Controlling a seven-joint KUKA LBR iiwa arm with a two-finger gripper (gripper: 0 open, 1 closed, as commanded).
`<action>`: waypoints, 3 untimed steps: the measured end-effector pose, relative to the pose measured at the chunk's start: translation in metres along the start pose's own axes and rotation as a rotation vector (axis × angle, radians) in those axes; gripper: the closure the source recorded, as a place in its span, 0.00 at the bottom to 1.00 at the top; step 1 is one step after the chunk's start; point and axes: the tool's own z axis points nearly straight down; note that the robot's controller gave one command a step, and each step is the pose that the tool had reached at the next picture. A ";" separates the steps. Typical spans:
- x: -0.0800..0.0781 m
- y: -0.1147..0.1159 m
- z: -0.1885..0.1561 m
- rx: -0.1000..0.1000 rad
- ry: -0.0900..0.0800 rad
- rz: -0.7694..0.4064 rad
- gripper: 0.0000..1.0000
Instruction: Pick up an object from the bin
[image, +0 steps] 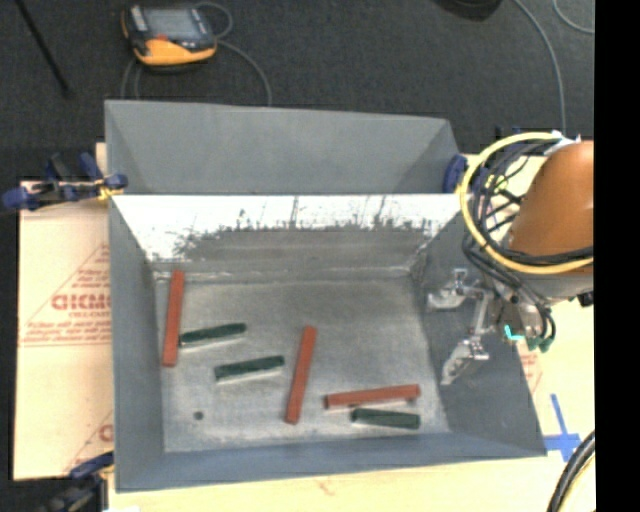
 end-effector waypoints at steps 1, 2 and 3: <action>0.006 0.006 0.040 0.002 -0.009 -0.030 0.00; 0.017 0.007 0.147 0.000 -0.005 -0.054 1.00; 0.017 0.007 0.147 0.000 -0.005 -0.055 1.00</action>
Offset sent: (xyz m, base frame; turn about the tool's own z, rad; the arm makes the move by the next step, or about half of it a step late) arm -0.0216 0.0080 -0.1555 -0.0531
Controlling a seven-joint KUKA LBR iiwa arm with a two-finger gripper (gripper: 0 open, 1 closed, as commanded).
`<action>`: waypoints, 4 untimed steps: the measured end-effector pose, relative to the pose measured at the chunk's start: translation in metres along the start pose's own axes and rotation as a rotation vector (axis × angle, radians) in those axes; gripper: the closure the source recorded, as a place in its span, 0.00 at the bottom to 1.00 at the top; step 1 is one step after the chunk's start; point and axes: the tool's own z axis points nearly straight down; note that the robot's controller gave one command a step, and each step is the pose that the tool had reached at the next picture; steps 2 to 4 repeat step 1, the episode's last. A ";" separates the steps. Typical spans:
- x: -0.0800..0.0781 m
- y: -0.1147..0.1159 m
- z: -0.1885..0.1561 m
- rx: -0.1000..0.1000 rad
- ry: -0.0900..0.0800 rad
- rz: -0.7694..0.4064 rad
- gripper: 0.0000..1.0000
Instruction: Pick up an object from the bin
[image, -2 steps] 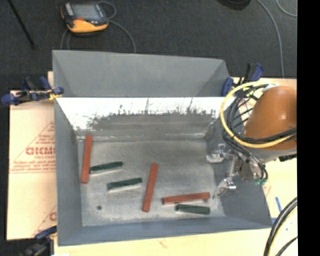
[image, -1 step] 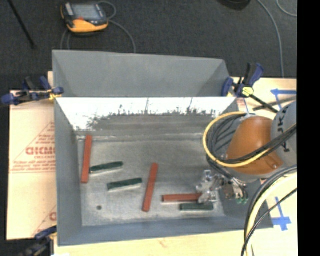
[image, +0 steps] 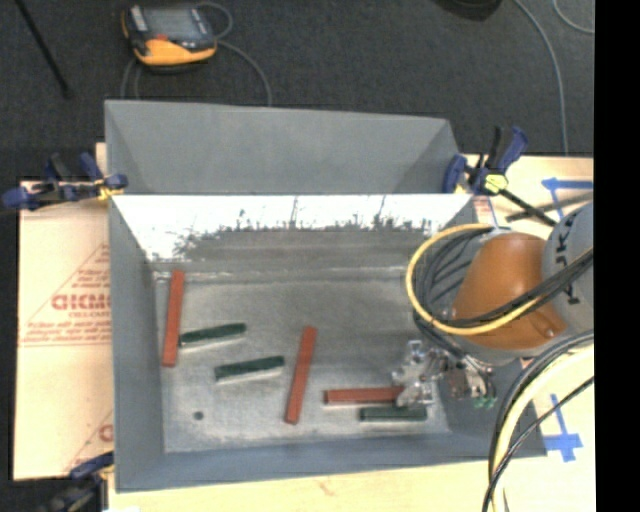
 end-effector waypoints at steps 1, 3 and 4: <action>-0.009 -0.002 -0.141 0.000 0.003 -0.020 1.00; -0.009 -0.002 -0.141 0.000 0.003 -0.020 1.00; -0.009 -0.002 -0.141 0.000 0.003 -0.020 1.00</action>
Offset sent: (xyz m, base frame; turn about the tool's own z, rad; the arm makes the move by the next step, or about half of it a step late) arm 0.0000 0.0000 0.0000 0.0000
